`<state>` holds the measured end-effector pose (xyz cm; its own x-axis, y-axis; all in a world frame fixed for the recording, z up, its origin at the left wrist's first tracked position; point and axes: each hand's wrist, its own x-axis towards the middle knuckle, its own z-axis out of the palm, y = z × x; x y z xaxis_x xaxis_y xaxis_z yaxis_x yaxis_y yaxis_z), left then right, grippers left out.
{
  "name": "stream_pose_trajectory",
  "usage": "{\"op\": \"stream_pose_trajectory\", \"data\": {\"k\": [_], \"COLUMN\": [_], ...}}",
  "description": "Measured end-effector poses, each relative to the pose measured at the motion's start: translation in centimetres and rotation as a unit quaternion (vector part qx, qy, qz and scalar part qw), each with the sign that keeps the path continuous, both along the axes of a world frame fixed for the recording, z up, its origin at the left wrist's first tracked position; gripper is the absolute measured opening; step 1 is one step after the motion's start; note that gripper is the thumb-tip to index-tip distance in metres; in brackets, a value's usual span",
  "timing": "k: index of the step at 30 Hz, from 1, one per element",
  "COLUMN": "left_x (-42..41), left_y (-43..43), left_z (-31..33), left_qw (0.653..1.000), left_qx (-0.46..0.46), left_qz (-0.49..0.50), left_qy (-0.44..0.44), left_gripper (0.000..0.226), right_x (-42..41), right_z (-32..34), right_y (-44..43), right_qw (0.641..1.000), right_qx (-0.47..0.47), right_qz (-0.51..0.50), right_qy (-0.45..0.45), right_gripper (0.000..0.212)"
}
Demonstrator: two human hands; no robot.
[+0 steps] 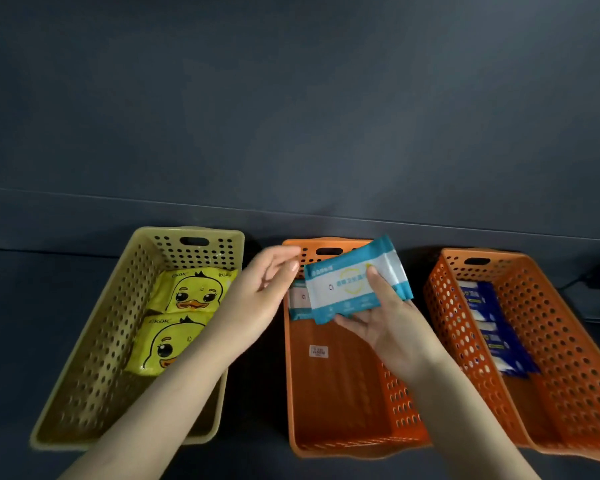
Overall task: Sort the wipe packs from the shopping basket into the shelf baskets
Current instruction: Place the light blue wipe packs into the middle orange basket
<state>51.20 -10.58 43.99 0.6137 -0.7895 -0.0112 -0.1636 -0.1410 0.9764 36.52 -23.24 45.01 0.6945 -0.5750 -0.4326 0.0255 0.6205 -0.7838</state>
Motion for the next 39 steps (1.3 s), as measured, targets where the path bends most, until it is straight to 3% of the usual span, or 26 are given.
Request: {"op": "stream_pose_trajectory", "data": {"k": [1, 5, 9, 13, 15, 19, 21, 24, 26, 30, 35, 39], "left_x": [0.2, 0.5, 0.6, 0.9, 0.7, 0.6, 0.7, 0.7, 0.8, 0.6, -0.1, 0.1], "left_y": [0.1, -0.5, -0.9, -1.1, -1.1, -0.9, -0.9, -0.9, -0.9, -0.8, -0.9, -1.4], "left_z": [-0.1, -0.9, -1.8, -2.4, -2.7, -3.1, -3.0, -3.2, -3.4, -3.7, -3.9, -3.8], "left_qw": [0.999, 0.986, 0.967, 0.951, 0.956, 0.962, 0.962, 0.96, 0.954, 0.941, 0.906, 0.895], "left_qx": [0.026, 0.109, 0.133, 0.148, 0.15, 0.134, 0.127, 0.129, 0.133, 0.137, 0.203, 0.249], "left_qz": [0.005, -0.051, -0.042, -0.035, -0.05, -0.057, -0.056, -0.058, -0.061, -0.061, -0.068, -0.093], "left_qy": [-0.043, -0.114, -0.212, -0.27, -0.247, -0.232, -0.235, -0.243, -0.263, -0.302, -0.364, -0.359], "left_gripper": [0.033, 0.047, 0.044, 0.049, 0.05, 0.044, 0.041, 0.038, 0.038, 0.038, 0.053, 0.057], "right_x": [-0.3, -1.1, -1.4, -0.9, -0.4, 0.8, 0.9, 0.6, 0.6, 0.7, 0.2, 0.5], "right_z": [-0.1, -0.2, -0.4, -1.4, -2.5, -4.6, -5.4, -5.8, -5.9, -7.2, -7.7, -7.7], "right_y": [-0.1, 0.0, 0.1, -0.2, -0.2, 0.5, 0.7, 0.3, -0.1, -1.0, -0.7, -0.3], "right_qw": [1.0, 0.998, 0.989, 0.929, 0.916, 0.946, 0.901, 0.757, 0.704, 0.674, 0.686, 0.612], "right_qx": [-0.014, -0.046, -0.106, -0.27, -0.264, -0.149, -0.223, -0.457, -0.515, -0.488, -0.528, -0.564], "right_qz": [-0.008, 0.007, 0.032, 0.07, 0.089, 0.086, 0.136, 0.212, 0.24, 0.321, 0.279, 0.313], "right_qy": [0.014, 0.041, 0.094, 0.244, 0.289, 0.274, 0.346, 0.416, 0.426, 0.453, 0.416, 0.457], "right_gripper": [0.039, 0.037, 0.033, 0.026, 0.033, 0.064, 0.076, 0.09, 0.091, 0.074, 0.048, 0.056]}}
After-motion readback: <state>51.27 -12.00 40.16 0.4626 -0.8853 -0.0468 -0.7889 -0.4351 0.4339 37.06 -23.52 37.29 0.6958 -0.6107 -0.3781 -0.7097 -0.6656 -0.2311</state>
